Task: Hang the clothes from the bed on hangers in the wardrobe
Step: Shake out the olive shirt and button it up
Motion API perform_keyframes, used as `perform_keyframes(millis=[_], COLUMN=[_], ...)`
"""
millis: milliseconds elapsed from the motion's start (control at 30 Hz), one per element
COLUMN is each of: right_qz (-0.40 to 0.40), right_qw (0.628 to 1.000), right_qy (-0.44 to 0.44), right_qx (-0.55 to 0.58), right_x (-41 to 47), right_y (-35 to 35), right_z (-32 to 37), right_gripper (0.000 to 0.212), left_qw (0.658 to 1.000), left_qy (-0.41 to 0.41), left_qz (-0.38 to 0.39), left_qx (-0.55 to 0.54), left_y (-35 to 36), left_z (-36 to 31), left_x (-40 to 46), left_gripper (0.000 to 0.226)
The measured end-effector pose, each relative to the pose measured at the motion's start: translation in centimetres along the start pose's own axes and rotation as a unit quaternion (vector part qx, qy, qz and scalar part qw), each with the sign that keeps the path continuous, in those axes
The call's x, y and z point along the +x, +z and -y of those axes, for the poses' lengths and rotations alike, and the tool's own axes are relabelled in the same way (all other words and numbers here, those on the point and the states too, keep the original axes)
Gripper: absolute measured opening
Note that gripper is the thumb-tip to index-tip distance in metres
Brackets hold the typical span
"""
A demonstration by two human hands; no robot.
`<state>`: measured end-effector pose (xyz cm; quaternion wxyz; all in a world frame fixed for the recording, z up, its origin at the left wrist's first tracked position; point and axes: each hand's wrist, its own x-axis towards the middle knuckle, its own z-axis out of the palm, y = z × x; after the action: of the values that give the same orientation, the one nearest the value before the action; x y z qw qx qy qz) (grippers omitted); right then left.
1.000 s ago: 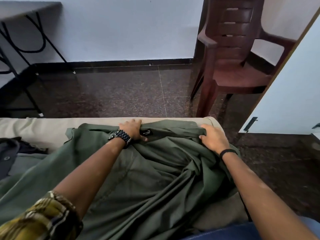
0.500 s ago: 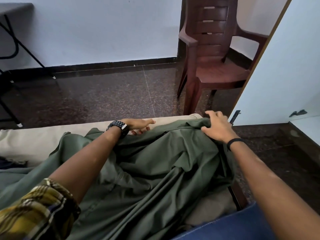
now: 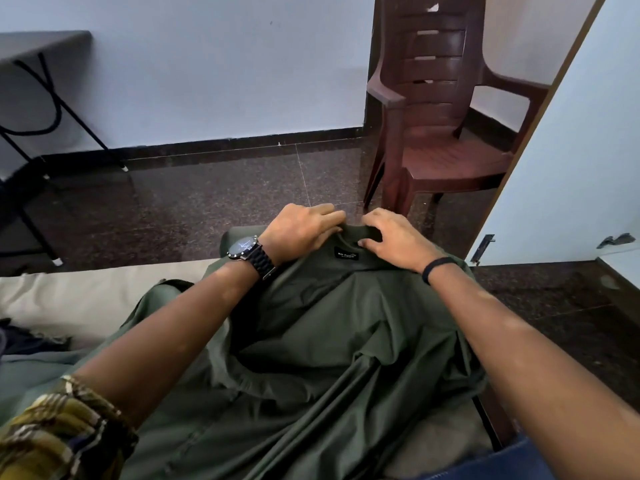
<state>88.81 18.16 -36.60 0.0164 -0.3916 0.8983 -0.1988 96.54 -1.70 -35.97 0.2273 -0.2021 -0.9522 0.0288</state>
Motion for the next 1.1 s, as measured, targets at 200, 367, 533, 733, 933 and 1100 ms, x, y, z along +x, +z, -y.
perform_keyframes(millis=[200, 367, 533, 733, 933, 1100], right_qz=[-0.158, -0.131, 0.025, -0.003, -0.119, -0.146], right_qw=[0.975, 0.959, 0.952, 0.958, 0.941, 0.852], right_qy=[0.094, 0.12, 0.224, 0.277, 0.249, 0.191], right_qx=[-0.121, -0.22, -0.21, -0.075, 0.197, 0.465], right_x=[0.7, 1.5, 0.2, -1.0, -1.3, -1.7], right_y=[-4.3, -6.4, -7.7, -10.2, -16.0, -22.8], right_z=[-1.6, -1.9, -3.2, -3.8, -2.4, 1.3], right_gripper=[0.019, 0.022, 0.022, 0.031, 0.022, 0.034], left_qw=[0.993, 0.979, 0.96, 0.946, 0.919, 0.765], left_qy=[-0.018, -0.028, -0.15, -0.2, -0.31, -0.388], left_qz=[0.085, 0.177, 0.231, 0.254, 0.128, 0.014], left_qx=[-0.085, -0.098, -0.044, -0.015, -0.207, -0.514], left_y=[-0.4, -0.7, -3.0, -5.1, -11.3, -19.0], left_z=[1.4, 1.7, 2.7, 3.2, 3.3, 4.8], left_x=[1.0, 1.7, 3.2, 3.9, 7.8, 12.2], left_gripper=[0.035, 0.024, 0.044, 0.055, 0.041, 0.026])
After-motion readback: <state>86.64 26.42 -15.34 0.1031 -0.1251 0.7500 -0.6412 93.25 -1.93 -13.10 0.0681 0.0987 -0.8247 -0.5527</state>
